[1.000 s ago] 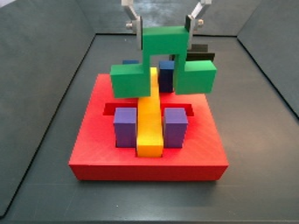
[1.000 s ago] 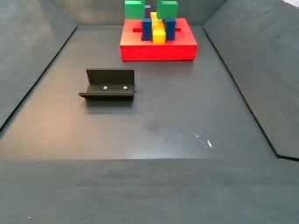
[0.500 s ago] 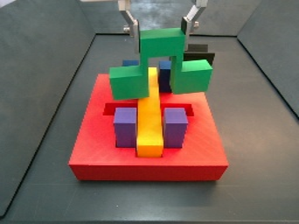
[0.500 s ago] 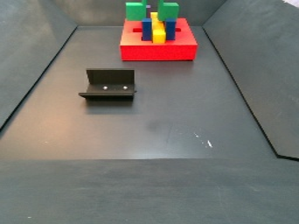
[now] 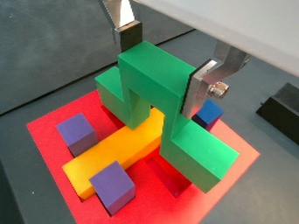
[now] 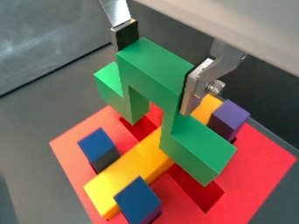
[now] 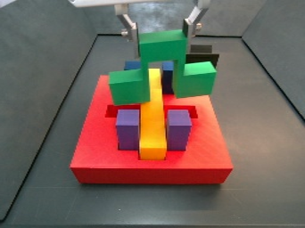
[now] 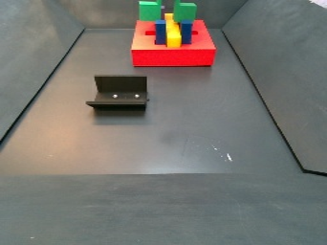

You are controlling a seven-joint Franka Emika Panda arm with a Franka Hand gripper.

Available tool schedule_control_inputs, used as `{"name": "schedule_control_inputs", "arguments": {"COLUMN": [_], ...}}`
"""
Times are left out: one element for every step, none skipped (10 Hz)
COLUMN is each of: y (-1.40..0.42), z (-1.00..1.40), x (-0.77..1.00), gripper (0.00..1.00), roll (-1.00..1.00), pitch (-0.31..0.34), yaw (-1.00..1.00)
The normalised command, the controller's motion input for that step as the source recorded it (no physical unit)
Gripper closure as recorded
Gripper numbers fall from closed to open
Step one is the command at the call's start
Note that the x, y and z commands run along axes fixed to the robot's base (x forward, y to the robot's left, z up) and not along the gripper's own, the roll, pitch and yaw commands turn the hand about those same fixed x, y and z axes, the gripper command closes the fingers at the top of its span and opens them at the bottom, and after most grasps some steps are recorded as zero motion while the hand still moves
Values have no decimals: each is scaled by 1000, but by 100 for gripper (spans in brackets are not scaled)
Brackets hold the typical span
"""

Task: Pick up the green object. Move up. Move to above the board. Insert the green object.
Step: Insert the green object.

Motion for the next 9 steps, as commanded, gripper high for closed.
{"name": "schedule_control_inputs", "arguments": {"y": [17,71,0,0,6,0,0,-29,0], "z": [-34,0,-69,-9,0,0,-57,-86,-77], "x": [-31,-146,-443,-306,-189,-83,0,303,271], "gripper": [100,100,100,100,100,100,100,100,100], "roll": [14,-37,-99,-84,-79,-37,0,0,-27], "pitch": [0,-41,-176,-134,-101,-59,-37,-20,-31], "yaw": [-46,0,0,0,3,11,17,0,0]}}
